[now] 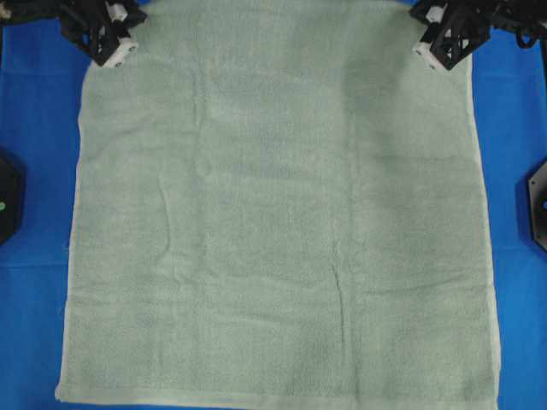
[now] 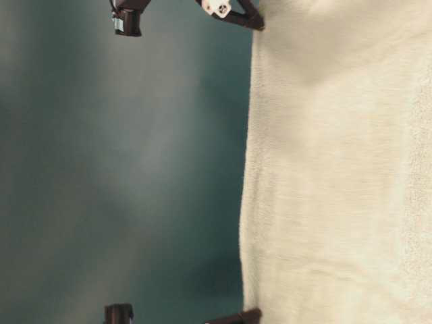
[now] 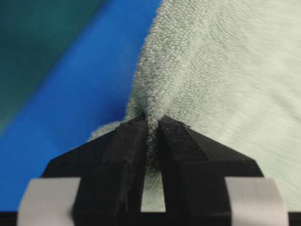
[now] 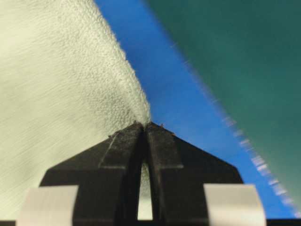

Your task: Fold a bath towel.

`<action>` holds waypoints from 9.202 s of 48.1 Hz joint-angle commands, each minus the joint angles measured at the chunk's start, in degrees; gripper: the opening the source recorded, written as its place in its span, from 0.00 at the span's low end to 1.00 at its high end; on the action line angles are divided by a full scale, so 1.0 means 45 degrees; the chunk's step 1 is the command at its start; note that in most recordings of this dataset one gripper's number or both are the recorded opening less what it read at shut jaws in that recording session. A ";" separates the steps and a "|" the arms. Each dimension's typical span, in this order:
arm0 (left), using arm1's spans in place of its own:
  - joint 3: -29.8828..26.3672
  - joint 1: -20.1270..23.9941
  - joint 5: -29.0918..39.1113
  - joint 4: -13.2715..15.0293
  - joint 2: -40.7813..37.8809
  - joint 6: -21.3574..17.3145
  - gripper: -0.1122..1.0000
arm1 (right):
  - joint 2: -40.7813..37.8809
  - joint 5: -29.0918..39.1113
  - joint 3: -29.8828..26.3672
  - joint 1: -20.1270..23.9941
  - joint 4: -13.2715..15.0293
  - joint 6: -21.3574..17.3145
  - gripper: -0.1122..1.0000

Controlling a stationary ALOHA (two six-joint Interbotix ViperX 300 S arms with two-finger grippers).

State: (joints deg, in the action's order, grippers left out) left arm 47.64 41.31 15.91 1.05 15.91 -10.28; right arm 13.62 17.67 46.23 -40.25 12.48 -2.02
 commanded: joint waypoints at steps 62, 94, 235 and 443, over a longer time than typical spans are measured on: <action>-0.1055 -1.8945 0.0215 0.0137 -0.3516 1.2617 0.15 | -0.3750 0.2227 -0.2910 1.7598 -0.1504 -1.4023 0.12; -0.1855 -1.8652 0.1152 -0.0098 -0.2012 1.2422 0.73 | -0.2441 0.3926 -0.3262 1.8066 0.0586 -1.4551 0.61; -0.1621 -1.1016 0.5527 -0.1484 0.5625 0.6445 0.20 | 0.5859 0.7793 -0.0293 0.9883 0.6484 -1.3164 0.15; 0.4219 -0.9297 0.3027 -0.1680 0.7930 1.1348 0.76 | -0.2891 -0.2949 0.2168 -0.1777 0.6602 -0.9746 0.67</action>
State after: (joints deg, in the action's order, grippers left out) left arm 66.97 -0.79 29.97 -6.33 52.03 40.78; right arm 2.46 4.83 56.78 -48.25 42.01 -46.05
